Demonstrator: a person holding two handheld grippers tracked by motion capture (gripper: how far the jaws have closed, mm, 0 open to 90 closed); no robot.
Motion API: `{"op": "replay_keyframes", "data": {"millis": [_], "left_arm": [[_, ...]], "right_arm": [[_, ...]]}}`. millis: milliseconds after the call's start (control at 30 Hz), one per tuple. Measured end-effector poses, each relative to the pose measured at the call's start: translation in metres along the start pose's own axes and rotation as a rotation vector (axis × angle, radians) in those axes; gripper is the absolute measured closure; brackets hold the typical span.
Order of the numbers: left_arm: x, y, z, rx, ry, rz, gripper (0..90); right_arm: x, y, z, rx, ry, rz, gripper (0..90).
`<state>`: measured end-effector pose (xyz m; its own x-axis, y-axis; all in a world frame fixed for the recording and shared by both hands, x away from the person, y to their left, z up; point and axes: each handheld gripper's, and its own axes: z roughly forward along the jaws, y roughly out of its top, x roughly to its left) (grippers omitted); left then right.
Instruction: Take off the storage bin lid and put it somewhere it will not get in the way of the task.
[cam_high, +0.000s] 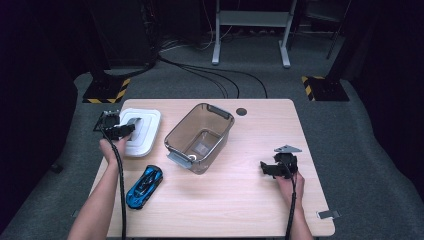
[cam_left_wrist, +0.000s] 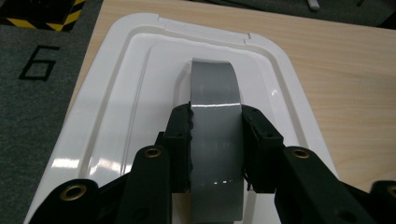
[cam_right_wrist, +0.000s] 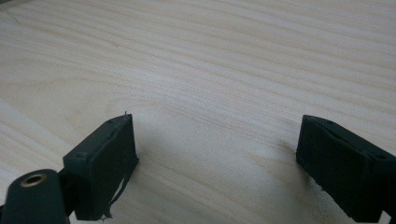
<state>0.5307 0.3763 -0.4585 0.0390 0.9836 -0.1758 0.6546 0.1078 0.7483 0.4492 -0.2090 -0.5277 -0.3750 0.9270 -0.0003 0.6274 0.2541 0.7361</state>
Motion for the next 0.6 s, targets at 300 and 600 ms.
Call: {"op": "replay_keyframes", "data": {"millis": [300,600], "left_arm": [[0.006,-0.017,0.014,0.038,0.0,-0.029,66.7],[0.006,-0.026,0.025,0.062,0.018,-0.021,66.6]], "right_arm": [[0.0,0.0,0.0,0.0,-0.001,0.0,11.0],[0.0,0.0,0.0,0.0,-0.001,0.0,11.1]]}}
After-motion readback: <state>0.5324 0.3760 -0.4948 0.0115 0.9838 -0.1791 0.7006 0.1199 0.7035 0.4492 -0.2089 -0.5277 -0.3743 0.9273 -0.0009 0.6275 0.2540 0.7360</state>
